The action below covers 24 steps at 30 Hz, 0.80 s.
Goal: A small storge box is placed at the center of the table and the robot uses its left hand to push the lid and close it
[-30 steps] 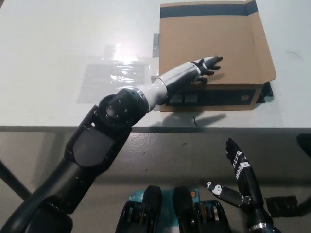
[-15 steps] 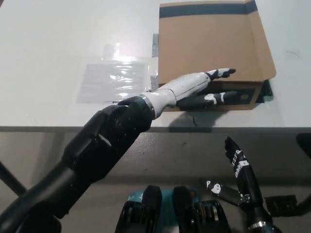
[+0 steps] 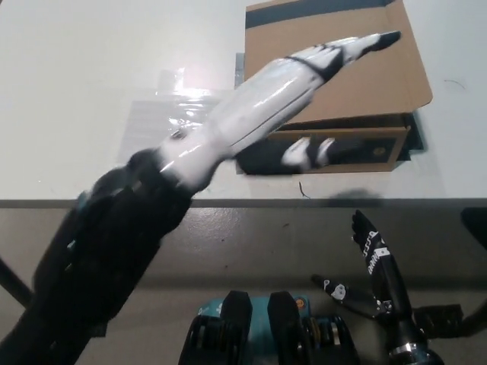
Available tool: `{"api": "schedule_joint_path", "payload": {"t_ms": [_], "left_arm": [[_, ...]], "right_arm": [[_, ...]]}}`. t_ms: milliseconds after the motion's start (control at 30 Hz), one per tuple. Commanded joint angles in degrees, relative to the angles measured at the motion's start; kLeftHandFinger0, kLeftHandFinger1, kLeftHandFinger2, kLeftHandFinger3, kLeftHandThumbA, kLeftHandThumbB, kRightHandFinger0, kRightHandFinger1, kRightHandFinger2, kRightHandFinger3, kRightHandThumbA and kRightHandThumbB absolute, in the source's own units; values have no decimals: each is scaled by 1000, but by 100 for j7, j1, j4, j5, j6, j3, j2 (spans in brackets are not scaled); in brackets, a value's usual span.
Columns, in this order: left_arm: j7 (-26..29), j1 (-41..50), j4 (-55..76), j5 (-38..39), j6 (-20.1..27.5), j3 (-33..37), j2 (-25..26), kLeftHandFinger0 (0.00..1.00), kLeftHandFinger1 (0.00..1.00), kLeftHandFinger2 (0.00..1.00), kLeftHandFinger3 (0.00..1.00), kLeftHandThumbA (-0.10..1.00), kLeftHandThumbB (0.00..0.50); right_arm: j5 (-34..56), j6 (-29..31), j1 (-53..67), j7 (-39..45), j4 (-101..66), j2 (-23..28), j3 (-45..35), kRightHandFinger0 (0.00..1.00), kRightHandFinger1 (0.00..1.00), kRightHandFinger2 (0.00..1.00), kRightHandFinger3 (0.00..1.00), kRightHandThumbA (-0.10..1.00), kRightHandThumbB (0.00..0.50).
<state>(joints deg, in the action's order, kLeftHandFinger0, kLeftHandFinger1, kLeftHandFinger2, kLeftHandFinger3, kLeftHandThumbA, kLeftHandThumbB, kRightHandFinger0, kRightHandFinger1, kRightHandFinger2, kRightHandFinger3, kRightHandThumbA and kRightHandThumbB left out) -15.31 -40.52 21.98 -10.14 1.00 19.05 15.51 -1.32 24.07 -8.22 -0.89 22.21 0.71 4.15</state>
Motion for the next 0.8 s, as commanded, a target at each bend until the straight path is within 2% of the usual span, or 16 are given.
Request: {"api": "schedule_joint_path", "payload": {"t_ms": [0,33,133,167,200,267,333,433,500,700,767], "left_arm": [[-2,1045,1553,709,117,-574,418,1000,1000,1000,1000,1000,334],[-24,1292,1641,733,93,-570,434,1000,1000,1000,1000,1000,338],[9,2054,1438,648,512,-582,409,1000,1000,1000,1000,1000,376],[22,2255,1354,625,555,-592,383,1000,1000,1000,1000,1000,417],[109,2589,1007,569,804,-601,283,1000,1000,1000,1000,1000,428],[177,2803,702,487,1079,-648,191,1000,1000,1000,1000,1000,422],[514,3107,-129,91,1637,-753,-9,1000,1000,1000,1000,1000,409],[780,3284,-866,-168,2031,-891,-177,1000,1000,1000,1000,1000,421],[917,3298,-1551,-333,2306,-981,-184,1000,1000,1000,1000,1000,407],[1191,3127,-2768,-568,2588,-1192,-76,1000,1000,1000,1000,1000,356],[1222,3100,-2877,-558,2593,-1215,-69,1000,1000,1000,1000,1000,364]], "right_arm": [[-72,286,-189,39,-103,53,63,1000,1000,1000,1000,1000,325],[-72,286,-150,45,-123,55,71,1000,1000,1000,1000,1000,324],[-8,286,-161,56,-91,60,18,1000,1000,1000,1000,1000,341],[-11,286,-142,54,-101,56,22,1000,1000,1000,1000,1000,342],[-9,286,-138,54,-96,55,25,1000,1000,1000,1000,1000,344],[-10,286,-138,55,-65,36,47,1000,1000,1000,1000,1000,344],[-16,286,-142,56,-49,29,68,1000,1000,1000,1000,1000,332],[3,286,-99,58,-77,21,72,1000,1000,1000,1000,1000,328],[-14,286,-94,35,-89,30,72,1000,1000,1000,1000,1000,323],[6,286,-91,42,-75,31,64,1000,1000,1000,1000,1000,350],[6,286,-88,33,-74,21,62,1000,1000,1000,1000,1000,354]]}}
